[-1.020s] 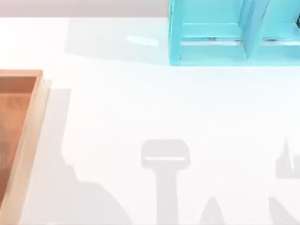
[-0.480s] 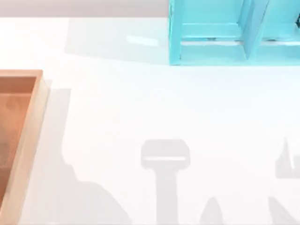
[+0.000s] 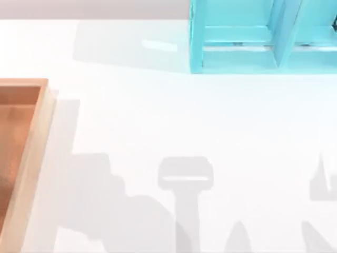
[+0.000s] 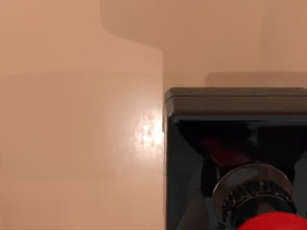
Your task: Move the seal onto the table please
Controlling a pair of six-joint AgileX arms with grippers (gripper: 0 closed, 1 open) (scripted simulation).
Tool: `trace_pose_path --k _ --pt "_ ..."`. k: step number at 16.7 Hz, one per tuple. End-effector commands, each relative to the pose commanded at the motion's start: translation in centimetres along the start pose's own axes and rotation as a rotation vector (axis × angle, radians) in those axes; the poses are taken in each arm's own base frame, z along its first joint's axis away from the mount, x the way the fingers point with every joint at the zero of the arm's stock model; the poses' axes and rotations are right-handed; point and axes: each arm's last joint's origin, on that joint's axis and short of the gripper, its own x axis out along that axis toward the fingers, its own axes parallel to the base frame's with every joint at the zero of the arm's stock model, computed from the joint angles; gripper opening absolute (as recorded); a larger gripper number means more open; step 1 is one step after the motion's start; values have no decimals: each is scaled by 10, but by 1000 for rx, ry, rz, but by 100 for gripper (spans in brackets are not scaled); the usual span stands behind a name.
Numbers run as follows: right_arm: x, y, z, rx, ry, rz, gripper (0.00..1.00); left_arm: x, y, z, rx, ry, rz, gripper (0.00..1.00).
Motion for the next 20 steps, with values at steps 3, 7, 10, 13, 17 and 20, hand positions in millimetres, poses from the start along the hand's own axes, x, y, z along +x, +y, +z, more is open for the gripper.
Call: trace_pose_path --k 3,7,10,13,17,20 --pt "0 0 0 0 0 0 100 -40 -41 8 0 21 -3 0" --pt "0 0 0 0 0 0 100 -96 -102 -4 3 24 1 0" --pt "0 0 0 0 0 0 100 -121 -121 -16 3 4 -1 0" --pt "0 0 0 0 0 0 100 -122 -122 -17 3 2 -1 0" --pt "0 0 0 0 0 0 100 -115 -131 -6 -5 8 -1 0" --pt "0 0 0 0 0 0 100 -94 -165 18 -5 12 1 0"
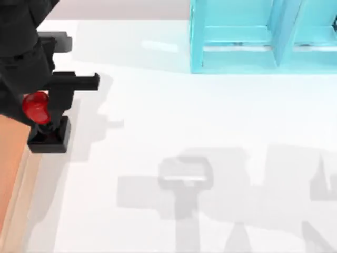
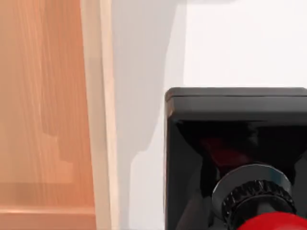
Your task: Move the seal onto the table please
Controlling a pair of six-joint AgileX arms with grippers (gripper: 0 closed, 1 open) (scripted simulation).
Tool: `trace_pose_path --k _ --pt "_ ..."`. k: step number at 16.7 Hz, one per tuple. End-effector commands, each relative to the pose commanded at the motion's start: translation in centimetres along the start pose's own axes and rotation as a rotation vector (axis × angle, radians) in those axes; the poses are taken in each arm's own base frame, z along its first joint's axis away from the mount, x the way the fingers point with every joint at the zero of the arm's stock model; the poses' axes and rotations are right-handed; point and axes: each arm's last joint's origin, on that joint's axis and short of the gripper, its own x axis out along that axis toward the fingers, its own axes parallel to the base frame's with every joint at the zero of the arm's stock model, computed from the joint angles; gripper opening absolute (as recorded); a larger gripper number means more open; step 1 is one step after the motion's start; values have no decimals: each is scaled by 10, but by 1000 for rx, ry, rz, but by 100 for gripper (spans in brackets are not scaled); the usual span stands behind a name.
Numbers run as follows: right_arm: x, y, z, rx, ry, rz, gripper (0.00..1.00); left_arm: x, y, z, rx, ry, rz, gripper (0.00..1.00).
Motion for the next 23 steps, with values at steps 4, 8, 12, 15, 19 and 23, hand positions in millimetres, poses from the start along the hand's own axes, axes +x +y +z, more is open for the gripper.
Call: trace_pose_path --k 4,8,12,15,19,23 --pt "0 0 0 0 0 0 100 42 -68 26 4 0 1 0" --pt "0 0 0 0 0 0 100 78 -122 32 6 -8 -3 0" --pt "0 0 0 0 0 0 100 82 -128 32 6 -10 -4 0" --pt "0 0 0 0 0 0 100 88 -126 33 3 -4 -1 0" --pt "0 0 0 0 0 0 100 117 -128 33 5 -17 -9 0" --pt "0 0 0 0 0 0 100 127 -128 33 6 -10 -4 0"
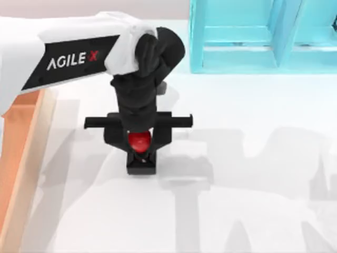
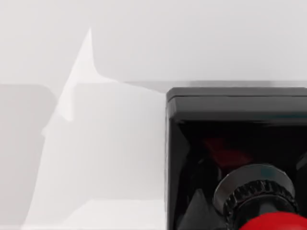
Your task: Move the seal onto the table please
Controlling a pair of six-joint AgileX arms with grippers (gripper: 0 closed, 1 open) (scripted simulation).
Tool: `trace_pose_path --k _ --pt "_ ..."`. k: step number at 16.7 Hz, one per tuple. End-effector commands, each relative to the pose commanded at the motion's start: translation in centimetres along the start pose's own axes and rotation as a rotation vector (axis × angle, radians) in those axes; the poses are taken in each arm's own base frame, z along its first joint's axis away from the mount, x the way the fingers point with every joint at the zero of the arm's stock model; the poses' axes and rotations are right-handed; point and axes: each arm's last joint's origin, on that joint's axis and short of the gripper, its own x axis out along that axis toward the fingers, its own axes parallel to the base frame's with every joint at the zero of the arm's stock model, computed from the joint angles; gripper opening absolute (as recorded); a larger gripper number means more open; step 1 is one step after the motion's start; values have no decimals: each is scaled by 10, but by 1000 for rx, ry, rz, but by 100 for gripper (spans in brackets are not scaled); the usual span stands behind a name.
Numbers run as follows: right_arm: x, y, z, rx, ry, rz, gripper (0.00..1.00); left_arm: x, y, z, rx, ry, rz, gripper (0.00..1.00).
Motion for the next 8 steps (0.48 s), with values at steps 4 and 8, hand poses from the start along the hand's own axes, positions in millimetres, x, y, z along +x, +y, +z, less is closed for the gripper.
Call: trace_pose_path --k 4,8 --pt "0 0 0 0 0 0 100 0 0 0 0 0 0 23" --pt "0 0 0 0 0 0 100 0 0 0 0 0 0 53"
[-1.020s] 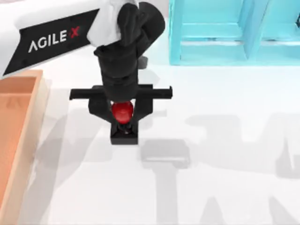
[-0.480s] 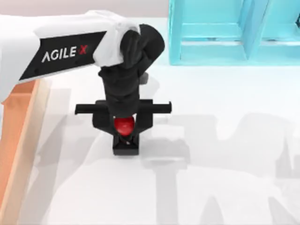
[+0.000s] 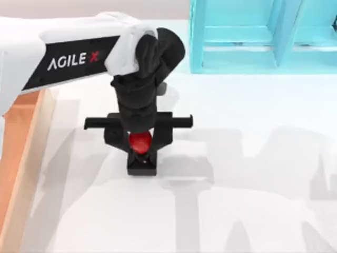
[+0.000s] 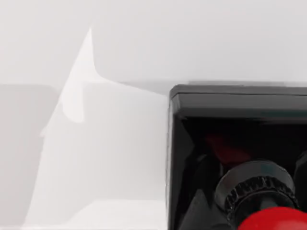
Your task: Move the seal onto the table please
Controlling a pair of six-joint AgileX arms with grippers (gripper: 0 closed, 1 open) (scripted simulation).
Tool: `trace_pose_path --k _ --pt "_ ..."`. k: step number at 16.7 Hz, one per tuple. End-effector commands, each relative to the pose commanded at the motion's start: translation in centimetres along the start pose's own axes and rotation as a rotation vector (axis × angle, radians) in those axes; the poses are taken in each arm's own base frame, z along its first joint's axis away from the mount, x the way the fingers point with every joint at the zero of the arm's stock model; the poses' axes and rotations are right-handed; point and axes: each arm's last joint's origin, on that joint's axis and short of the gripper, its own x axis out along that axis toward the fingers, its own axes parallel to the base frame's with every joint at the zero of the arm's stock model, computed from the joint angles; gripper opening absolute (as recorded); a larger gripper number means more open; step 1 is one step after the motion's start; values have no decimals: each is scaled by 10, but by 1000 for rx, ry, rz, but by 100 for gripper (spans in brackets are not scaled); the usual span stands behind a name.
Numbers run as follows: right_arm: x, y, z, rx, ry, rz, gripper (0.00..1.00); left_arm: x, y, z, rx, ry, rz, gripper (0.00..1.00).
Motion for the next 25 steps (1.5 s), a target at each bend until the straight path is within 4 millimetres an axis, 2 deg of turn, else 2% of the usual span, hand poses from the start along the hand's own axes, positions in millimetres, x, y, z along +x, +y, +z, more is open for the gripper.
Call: trace_pose_path --k 6,7,17,20,25 --pt "0 0 0 0 0 0 100 0 0 0 0 0 0 98" --pt "0 0 0 0 0 0 100 0 0 0 0 0 0 100" --pt "0 0 0 0 0 0 100 -3 0 2 -5 1 0 100" --pt "0 0 0 0 0 0 100 -22 -3 7 -9 4 2 100" --pt "0 0 0 0 0 0 100 -79 -8 11 -4 9 5 100"
